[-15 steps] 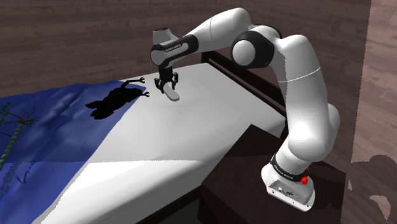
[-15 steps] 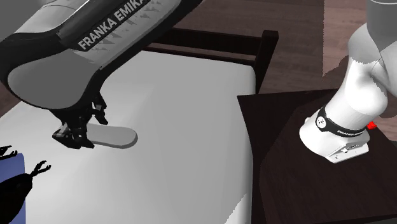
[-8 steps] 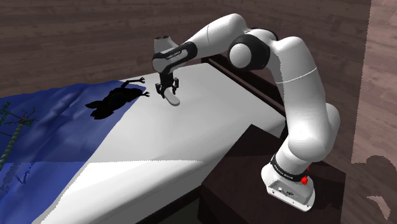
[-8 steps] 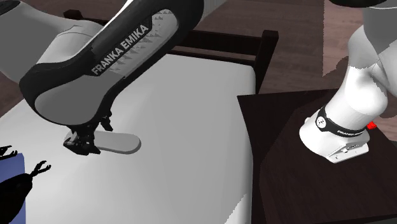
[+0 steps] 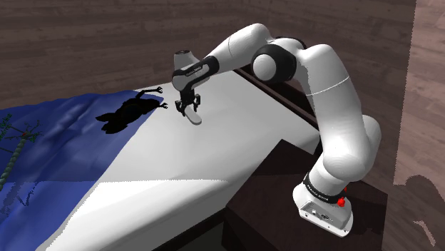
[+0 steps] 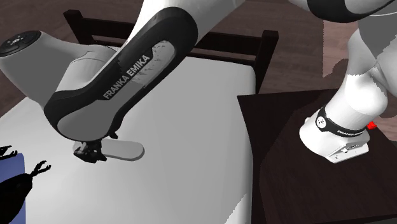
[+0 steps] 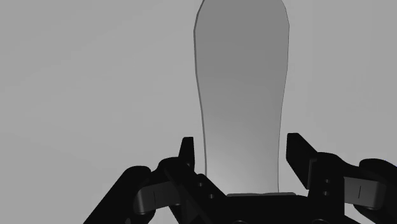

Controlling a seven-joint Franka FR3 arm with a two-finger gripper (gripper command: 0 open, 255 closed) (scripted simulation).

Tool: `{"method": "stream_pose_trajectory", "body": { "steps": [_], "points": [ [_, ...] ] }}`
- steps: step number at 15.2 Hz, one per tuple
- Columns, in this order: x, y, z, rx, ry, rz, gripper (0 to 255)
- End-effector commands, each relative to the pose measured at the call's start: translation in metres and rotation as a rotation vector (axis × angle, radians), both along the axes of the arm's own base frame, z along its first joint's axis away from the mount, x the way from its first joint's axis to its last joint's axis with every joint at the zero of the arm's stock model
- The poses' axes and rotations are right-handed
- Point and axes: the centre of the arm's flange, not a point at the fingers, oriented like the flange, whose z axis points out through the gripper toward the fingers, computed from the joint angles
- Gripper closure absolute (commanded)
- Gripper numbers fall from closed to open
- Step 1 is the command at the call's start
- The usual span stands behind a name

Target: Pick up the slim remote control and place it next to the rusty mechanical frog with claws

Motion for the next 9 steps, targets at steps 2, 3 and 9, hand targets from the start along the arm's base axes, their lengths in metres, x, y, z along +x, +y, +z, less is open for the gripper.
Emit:
{"method": "stream_pose_trajectory", "body": {
  "steps": [2, 3, 9],
  "points": [
    [0.000, 0.000, -0.016, 0.000, -0.001, 0.000, 255],
    [0.000, 0.000, -0.021, 0.000, -0.001, 0.000, 255],
    [0.001, 0.000, -0.028, 0.000, -0.001, 0.000, 255]
  ]
}}
